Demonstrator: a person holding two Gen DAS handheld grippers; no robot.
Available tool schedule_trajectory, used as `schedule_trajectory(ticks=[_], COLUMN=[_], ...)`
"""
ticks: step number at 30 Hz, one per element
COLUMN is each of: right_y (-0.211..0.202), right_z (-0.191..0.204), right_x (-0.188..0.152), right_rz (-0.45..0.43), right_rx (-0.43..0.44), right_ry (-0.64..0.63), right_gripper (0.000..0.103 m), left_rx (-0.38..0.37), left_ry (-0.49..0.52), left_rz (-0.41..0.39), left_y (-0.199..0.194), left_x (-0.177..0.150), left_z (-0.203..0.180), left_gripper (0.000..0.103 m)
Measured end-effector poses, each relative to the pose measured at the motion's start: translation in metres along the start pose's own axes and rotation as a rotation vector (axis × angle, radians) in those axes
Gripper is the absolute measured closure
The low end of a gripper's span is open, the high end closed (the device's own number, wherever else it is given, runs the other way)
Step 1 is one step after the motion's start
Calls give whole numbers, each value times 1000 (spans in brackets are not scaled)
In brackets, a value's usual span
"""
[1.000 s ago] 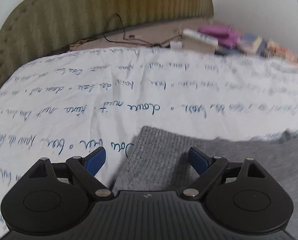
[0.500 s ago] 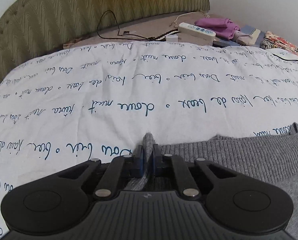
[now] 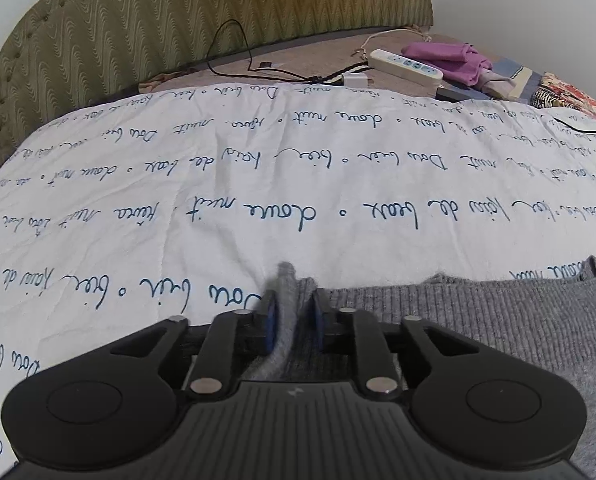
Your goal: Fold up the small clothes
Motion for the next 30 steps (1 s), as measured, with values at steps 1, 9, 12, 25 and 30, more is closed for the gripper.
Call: schedule_trajectory(ticks=[1, 9, 12, 25, 30], right_y=[-1, -11, -8, -170, -190], right_z=[1, -27, -29, -32, -36], right_x=[0, -9, -16, -116, -190], right_rz=[-11, -58, -94, -207, -167], right_rx=[18, 22, 7, 82, 220], right_ry=[2, 97, 123, 348, 679], right_gripper=[64, 91, 84, 32, 31], left_rx=[-2, -30, 16, -84, -222], left_ry=[3, -20, 54, -493, -858], left_rz=[-4, -43, -105, -285, -129], left_y=[0, 0, -4, -176, -186], left_x=[-1, -8, -11, -104, -187], left_z=[1, 7, -4, 127, 145], left_gripper=[81, 95, 95, 21, 22])
Point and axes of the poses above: each gripper's, at about its wrist camera, not at the fingertips, and y roughly the way its jaws point, z to its left, x to its top, the point moved 7 cm from there along y, roughly the way its jaws point, and after that the axes turned 7 degrees about -y, right-handed, at the moved point
